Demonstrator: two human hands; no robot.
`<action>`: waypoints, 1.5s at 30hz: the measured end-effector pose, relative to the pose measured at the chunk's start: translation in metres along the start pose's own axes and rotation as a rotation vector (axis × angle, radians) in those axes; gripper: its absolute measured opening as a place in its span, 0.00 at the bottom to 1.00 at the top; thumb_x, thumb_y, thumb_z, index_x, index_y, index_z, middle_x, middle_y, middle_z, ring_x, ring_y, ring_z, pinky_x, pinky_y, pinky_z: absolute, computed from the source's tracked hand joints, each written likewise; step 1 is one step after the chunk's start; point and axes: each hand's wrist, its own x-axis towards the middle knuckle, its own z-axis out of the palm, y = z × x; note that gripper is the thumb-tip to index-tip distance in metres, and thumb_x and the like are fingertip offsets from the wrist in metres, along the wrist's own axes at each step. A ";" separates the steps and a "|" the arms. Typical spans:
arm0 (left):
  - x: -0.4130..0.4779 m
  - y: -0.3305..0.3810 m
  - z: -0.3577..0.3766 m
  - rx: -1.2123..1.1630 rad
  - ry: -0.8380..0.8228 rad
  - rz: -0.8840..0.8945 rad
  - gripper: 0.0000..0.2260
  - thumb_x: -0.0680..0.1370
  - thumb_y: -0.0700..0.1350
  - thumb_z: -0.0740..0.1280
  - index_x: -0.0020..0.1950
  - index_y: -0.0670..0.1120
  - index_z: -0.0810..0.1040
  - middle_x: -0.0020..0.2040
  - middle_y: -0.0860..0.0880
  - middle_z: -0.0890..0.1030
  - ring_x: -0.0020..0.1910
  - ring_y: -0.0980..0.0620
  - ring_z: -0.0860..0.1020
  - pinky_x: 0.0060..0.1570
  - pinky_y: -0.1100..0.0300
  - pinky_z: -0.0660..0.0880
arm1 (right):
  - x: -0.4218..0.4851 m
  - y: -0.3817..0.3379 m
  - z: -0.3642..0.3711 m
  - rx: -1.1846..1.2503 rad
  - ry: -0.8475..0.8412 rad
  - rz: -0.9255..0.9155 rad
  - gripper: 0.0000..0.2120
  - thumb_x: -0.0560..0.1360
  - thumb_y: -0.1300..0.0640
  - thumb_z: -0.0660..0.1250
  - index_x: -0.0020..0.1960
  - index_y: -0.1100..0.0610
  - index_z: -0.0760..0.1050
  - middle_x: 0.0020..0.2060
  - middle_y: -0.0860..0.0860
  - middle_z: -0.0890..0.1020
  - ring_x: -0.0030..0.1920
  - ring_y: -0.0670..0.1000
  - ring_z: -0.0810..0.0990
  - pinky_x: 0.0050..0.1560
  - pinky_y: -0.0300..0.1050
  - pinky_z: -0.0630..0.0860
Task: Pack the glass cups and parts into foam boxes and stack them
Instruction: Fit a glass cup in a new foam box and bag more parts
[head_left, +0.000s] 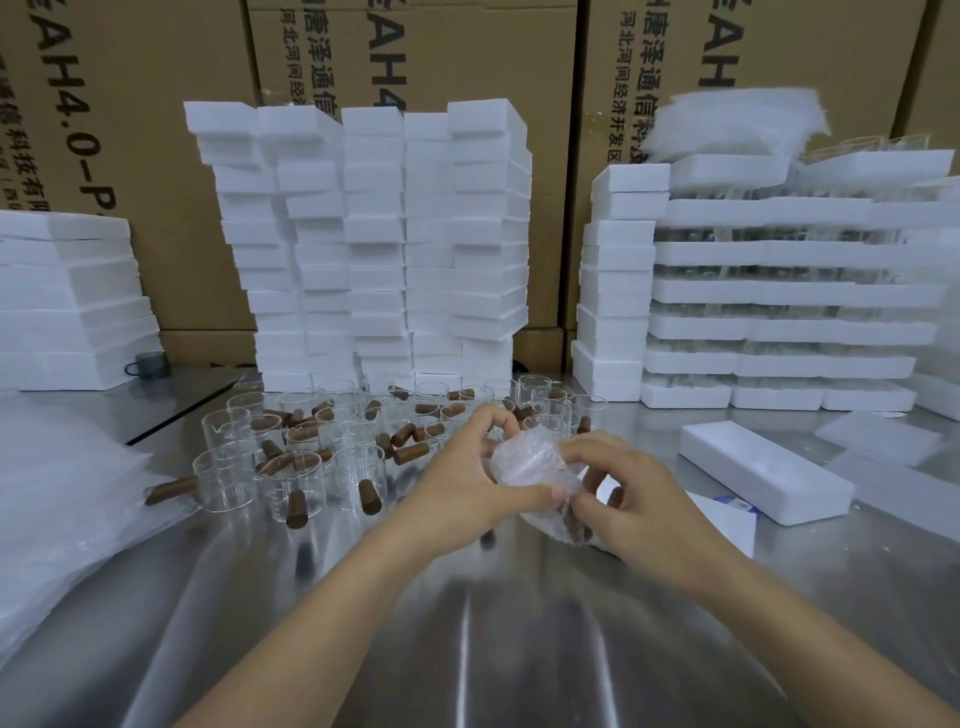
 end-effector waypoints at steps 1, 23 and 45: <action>0.001 -0.001 0.000 0.010 0.046 0.008 0.26 0.66 0.55 0.86 0.56 0.61 0.73 0.52 0.54 0.87 0.44 0.48 0.87 0.41 0.41 0.84 | 0.001 0.003 -0.005 -0.085 0.002 -0.001 0.20 0.75 0.59 0.66 0.58 0.36 0.80 0.58 0.35 0.80 0.48 0.46 0.81 0.42 0.30 0.72; 0.011 -0.002 -0.008 -0.404 0.279 -0.105 0.17 0.73 0.62 0.80 0.59 0.65 0.80 0.53 0.70 0.85 0.54 0.63 0.84 0.52 0.58 0.78 | -0.007 -0.002 0.019 -0.370 -0.413 -0.014 0.17 0.77 0.47 0.69 0.65 0.41 0.80 0.56 0.37 0.79 0.60 0.38 0.75 0.65 0.39 0.73; 0.012 -0.021 -0.024 0.294 -0.143 -0.130 0.26 0.65 0.58 0.83 0.61 0.65 0.80 0.65 0.62 0.81 0.68 0.60 0.77 0.73 0.49 0.72 | 0.002 0.002 -0.015 -0.433 0.098 0.175 0.08 0.77 0.39 0.65 0.47 0.42 0.70 0.38 0.41 0.78 0.40 0.41 0.76 0.37 0.43 0.70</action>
